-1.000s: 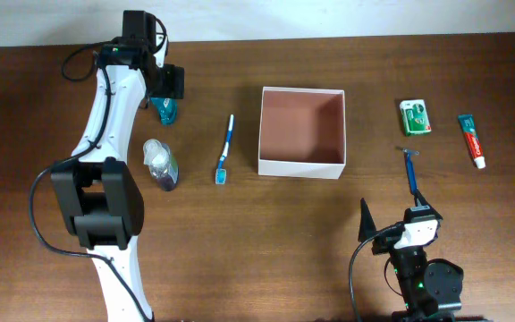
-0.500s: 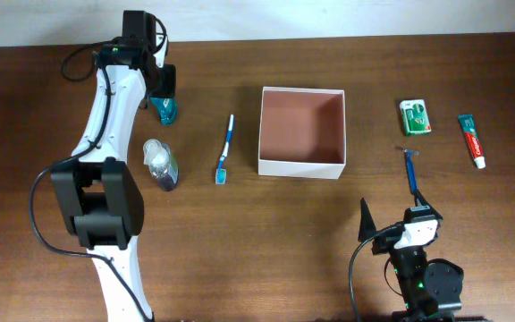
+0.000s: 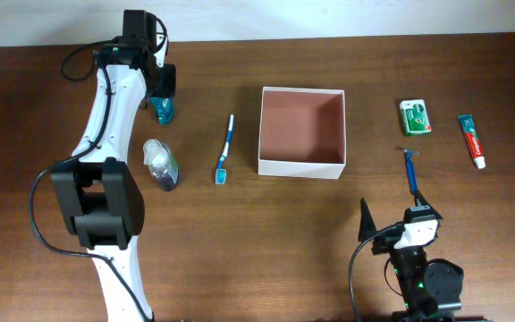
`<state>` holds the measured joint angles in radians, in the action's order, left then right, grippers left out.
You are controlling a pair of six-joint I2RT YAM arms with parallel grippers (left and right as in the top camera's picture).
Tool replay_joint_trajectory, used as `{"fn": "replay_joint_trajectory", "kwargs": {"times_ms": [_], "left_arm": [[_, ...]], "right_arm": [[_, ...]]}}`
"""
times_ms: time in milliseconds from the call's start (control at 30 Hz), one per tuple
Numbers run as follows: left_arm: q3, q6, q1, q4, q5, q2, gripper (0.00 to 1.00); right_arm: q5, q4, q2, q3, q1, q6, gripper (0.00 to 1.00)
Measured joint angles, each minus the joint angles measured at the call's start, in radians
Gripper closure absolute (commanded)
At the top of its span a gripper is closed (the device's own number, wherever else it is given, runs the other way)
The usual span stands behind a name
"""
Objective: Pack container
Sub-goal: 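Lift the mouthwash bottle and carry it over the pink box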
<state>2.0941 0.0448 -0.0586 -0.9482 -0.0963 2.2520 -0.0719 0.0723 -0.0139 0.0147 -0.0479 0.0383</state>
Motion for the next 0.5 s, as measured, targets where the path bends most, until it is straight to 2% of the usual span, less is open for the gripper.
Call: {"fn": "replay_joint_trajectory", "kwargs": {"times_ms": [167, 233, 500], "left_arm": [[0.086, 0.0, 0.0, -0.072, 0.0, 0.024, 0.82], [0.16, 0.0, 0.0, -0.112, 0.0, 0.032, 0.85], [0.512, 0.0, -0.009, -0.241, 0.041, 0.034, 0.86]], "right_arm": [[0.0, 0.0, 0.0, 0.0, 0.0, 0.0, 0.01], [0.0, 0.0, 0.0, 0.0, 0.0, 0.0, 0.01], [0.0, 0.0, 0.0, 0.0, 0.0, 0.0, 0.01]]}}
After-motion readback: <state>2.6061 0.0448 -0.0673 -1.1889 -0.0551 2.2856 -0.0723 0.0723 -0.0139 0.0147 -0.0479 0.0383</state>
